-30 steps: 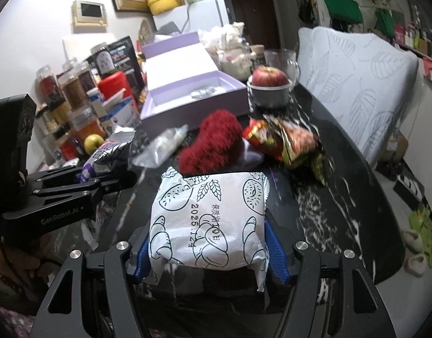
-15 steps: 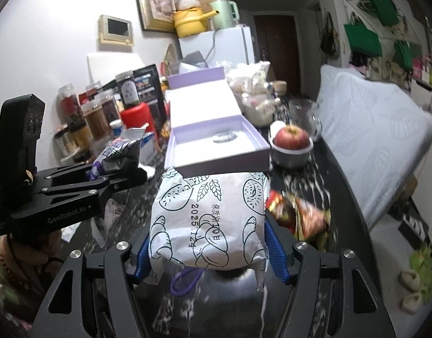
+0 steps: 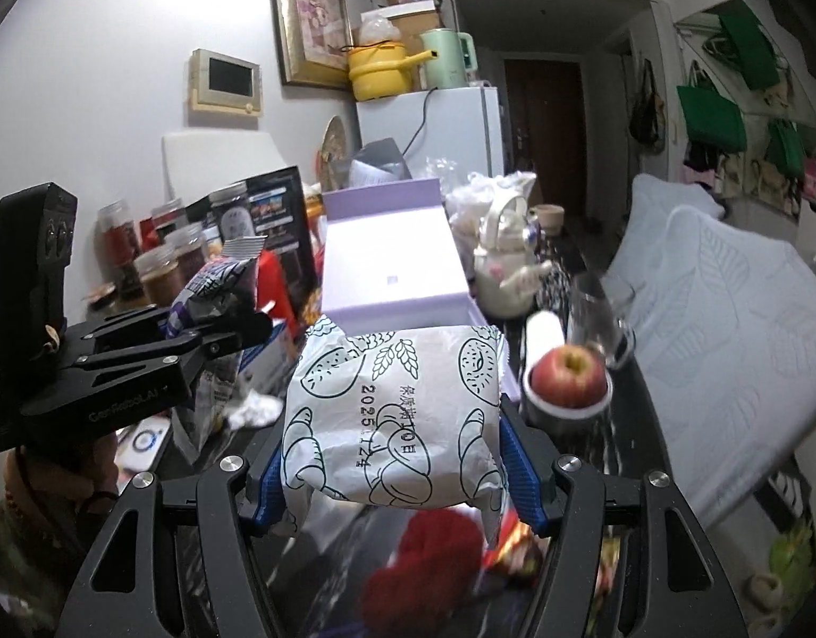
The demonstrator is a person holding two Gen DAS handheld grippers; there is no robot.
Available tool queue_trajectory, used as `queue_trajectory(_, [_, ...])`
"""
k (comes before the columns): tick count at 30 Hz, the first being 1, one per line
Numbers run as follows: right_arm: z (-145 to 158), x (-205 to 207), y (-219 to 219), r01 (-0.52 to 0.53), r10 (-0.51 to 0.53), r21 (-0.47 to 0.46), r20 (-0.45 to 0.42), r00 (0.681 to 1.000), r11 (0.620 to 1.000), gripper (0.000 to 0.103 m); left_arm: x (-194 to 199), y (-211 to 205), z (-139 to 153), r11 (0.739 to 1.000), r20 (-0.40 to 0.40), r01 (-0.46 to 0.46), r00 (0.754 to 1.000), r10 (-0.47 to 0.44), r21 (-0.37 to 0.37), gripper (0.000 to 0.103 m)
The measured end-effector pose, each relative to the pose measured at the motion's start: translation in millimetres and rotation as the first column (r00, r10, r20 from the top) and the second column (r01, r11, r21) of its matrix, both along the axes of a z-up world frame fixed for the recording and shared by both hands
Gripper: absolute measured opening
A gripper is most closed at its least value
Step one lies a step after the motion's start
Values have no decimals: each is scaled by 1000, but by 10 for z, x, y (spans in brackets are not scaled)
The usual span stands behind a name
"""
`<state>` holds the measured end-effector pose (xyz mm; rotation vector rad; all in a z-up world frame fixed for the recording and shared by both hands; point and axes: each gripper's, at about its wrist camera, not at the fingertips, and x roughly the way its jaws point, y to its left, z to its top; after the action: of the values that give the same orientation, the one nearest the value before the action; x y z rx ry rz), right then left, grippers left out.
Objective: Organize soft objects
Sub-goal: 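Lift both packets and carry them toward the lavender gift box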
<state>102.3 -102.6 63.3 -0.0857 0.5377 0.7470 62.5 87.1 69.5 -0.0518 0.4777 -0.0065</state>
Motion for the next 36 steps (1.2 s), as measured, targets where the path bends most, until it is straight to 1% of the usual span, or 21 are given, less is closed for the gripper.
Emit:
queue_trajectory(10, [224,665,336,-22,21,7,57,998,1000,67,622,280,149,997,32,-76,997,75,29,31])
queue_trajectory(14, [278,908,495,-25,24,0,76,997,1000,67,849,384,152,993,46,-116,992,115,33,31])
queue_trajectory(18, [300,1120,648,-31,31,-10,81,996,999,67,1068,496,82,987,43,-158,987,157,21,31])
queue_trajectory(25, [172,1424,883,-34,36,-38,47,998,999,67,1353,670,-181,977,-14,-212,977,212,14,31])
queue_trajectory(27, [114,1484,941,-37,39,-46,34,999,998,67,1433,703,-254,977,-40,-210,977,211,31,31])
queue_trajectory(30, [19,1539,1013,-40,41,-54,14,999,998,67,1507,741,-342,971,-64,-230,970,234,58,31])
queue_trajectory(36, [-128,1606,1160,-39,39,-89,3,999,995,67,1674,881,-554,961,-124,-266,954,274,78,31])
